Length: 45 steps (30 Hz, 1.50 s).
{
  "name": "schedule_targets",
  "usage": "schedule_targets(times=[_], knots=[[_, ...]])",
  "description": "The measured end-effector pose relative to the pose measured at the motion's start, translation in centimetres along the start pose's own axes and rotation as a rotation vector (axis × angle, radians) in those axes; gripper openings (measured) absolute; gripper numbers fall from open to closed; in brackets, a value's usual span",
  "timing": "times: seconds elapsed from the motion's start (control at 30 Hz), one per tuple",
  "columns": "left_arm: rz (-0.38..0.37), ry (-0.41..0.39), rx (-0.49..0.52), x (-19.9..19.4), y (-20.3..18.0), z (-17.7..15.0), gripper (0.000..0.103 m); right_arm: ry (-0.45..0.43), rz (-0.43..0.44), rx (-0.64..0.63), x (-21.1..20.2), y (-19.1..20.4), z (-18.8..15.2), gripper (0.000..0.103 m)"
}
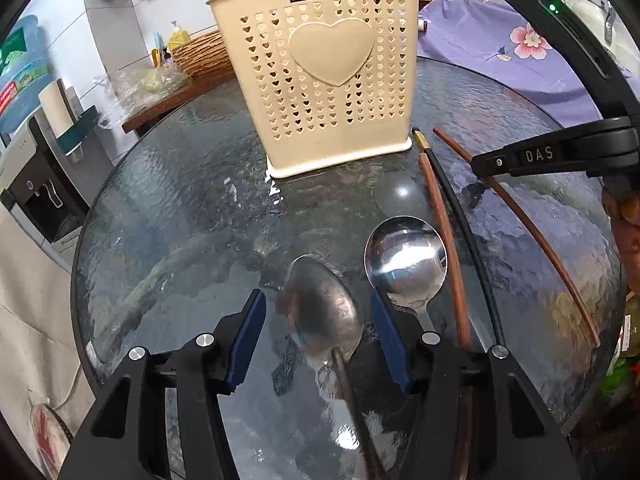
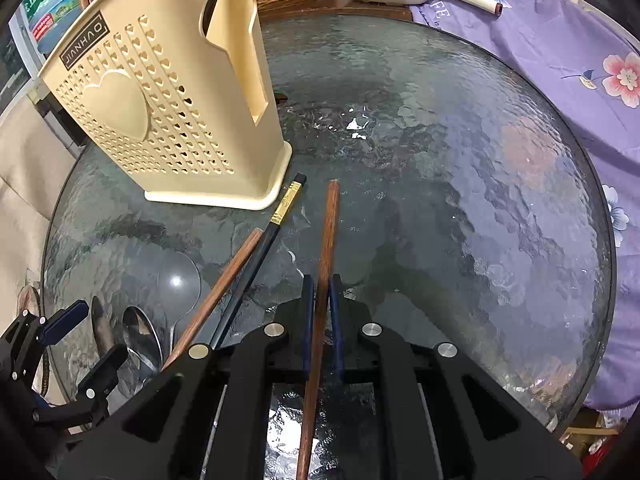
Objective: Organize utensils
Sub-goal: 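Grasp a metal spoon with the left tool while the right tool grasps a wooden chopstick, then lift the spoon and chopstick and lower both into the cream holder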
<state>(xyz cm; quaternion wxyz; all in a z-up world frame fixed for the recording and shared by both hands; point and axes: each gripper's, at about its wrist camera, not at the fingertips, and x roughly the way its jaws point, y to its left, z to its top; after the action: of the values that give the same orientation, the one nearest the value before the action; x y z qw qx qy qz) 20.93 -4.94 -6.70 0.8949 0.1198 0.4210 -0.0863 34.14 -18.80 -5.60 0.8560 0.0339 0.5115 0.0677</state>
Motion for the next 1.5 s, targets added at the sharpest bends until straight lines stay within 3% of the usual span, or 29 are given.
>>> schedule_targets(times=[0.3,0.63,0.87,1.2,1.5], knots=[[-0.015,0.012,-0.014,0.1,-0.4,0.3,0.037,0.008,-0.029,-0.021,0.5,0.8,0.5,0.009],[-0.066,0.008,-0.060,0.1,0.8,1.1,0.037,-0.035,0.013,-0.002,-0.1,-0.1,0.2,0.008],[-0.081,-0.049,-0.084,-1.5,1.7,2.4,0.037,-0.117,0.079,0.004,-2.6,-0.8,0.5,0.007],[-0.106,-0.186,-0.140,-5.4,3.4,4.5,0.037,-0.313,0.181,-0.056,-8.7,-1.6,0.2,0.007],[-0.108,-0.262,-0.138,-8.2,3.7,5.5,0.037,-0.384,0.237,-0.114,-12.6,-1.5,-0.4,0.007]])
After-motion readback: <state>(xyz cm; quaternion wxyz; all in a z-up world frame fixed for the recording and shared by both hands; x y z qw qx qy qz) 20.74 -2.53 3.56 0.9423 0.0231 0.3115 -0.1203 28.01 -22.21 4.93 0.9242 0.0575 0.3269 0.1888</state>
